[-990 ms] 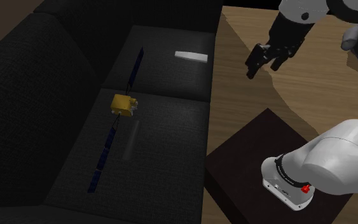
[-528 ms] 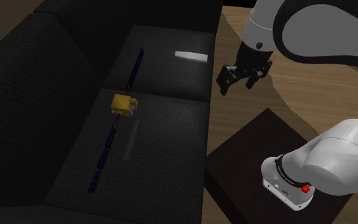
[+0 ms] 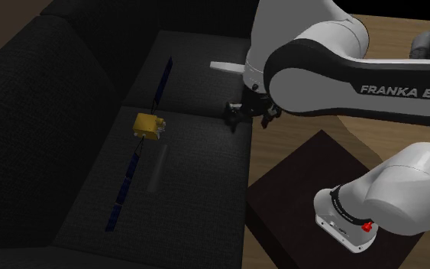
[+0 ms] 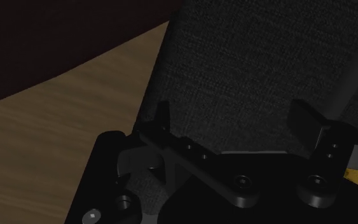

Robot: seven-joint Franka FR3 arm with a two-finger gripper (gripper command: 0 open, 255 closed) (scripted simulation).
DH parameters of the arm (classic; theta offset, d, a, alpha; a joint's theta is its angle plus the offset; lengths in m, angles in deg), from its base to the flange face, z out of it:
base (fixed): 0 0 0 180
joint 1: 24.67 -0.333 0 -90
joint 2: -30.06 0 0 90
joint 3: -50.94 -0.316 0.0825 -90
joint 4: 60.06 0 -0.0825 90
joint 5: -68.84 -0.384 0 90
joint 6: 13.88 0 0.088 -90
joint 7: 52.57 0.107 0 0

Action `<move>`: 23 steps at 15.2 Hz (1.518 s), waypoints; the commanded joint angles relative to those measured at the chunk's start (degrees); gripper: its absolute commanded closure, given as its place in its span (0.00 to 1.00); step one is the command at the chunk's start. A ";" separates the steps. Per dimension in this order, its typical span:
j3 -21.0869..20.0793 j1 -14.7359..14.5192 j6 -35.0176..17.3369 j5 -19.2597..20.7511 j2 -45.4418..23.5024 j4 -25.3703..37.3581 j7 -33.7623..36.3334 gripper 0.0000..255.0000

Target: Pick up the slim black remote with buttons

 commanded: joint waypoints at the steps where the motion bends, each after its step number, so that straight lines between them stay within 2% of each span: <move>1: -2.49 -0.16 -3.00 -0.85 -3.63 1.00 3.48 0.00; 7: -8.90 0.11 -11.45 -0.23 -16.08 5.63 13.58 0.00; 13: -13.16 -0.35 -18.54 5.56 -30.66 12.93 25.54 0.00; 17: -13.30 -2.69 -21.65 11.32 -40.86 19.36 33.90 0.00; 23: -10.29 -8.78 -23.33 18.33 -55.42 31.55 44.10 0.00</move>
